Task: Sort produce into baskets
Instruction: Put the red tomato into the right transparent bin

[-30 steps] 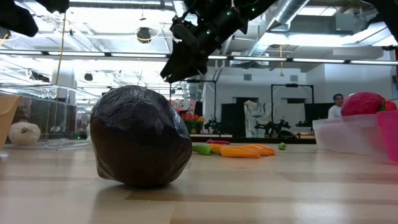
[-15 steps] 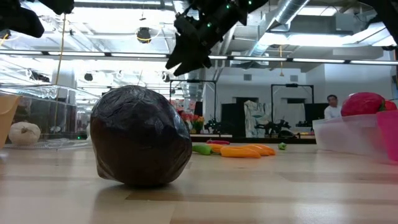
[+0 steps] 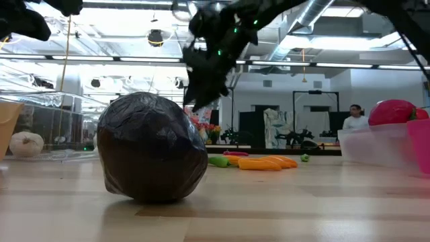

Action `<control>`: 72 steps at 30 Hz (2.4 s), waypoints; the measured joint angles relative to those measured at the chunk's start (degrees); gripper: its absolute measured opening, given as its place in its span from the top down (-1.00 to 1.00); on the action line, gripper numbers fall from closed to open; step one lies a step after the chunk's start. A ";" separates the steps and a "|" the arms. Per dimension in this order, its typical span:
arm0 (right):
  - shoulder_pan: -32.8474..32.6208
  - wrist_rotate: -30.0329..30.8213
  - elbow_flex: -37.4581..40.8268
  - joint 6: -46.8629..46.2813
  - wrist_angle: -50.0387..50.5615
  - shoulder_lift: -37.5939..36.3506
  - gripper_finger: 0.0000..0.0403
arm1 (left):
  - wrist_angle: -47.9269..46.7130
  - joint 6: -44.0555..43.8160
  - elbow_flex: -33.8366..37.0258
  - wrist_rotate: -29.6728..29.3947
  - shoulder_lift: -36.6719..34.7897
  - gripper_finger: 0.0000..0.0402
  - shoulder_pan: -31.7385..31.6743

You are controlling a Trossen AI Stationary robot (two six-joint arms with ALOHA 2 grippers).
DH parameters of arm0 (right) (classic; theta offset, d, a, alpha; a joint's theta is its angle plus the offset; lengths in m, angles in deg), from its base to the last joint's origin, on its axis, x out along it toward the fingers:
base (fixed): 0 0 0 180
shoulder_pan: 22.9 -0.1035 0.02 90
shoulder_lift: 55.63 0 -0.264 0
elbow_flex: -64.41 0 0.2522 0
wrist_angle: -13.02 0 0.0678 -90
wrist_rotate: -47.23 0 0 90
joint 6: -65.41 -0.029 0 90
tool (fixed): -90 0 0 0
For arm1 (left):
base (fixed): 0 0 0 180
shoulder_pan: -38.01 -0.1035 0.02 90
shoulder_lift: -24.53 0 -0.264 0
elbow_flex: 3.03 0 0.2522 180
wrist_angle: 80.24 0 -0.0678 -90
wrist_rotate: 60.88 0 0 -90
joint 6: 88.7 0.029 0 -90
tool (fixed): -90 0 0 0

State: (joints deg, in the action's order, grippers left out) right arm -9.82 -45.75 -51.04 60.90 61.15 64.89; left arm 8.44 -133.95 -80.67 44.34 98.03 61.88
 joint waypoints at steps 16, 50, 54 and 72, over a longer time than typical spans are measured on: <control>-0.12 -0.10 -13.90 1.97 8.46 13.60 -0.35 | 0.07 1.55 0.00 -2.76 0.01 0.02 -0.28; -0.17 -3.26 -13.70 4.56 9.30 13.66 0.27 | 0.54 1.25 0.00 -11.43 0.01 0.02 -0.28; -0.17 -3.26 -13.68 4.57 9.54 13.58 0.27 | 0.54 1.25 0.00 -11.43 0.01 0.02 -0.28; -0.24 -3.26 -20.49 5.01 19.59 13.89 0.28 | 0.52 1.27 0.00 -12.76 0.01 0.02 -0.28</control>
State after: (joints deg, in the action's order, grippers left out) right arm -10.06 -49.01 -71.54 65.90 80.74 78.79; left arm 8.96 -132.69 -80.67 31.58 98.04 61.60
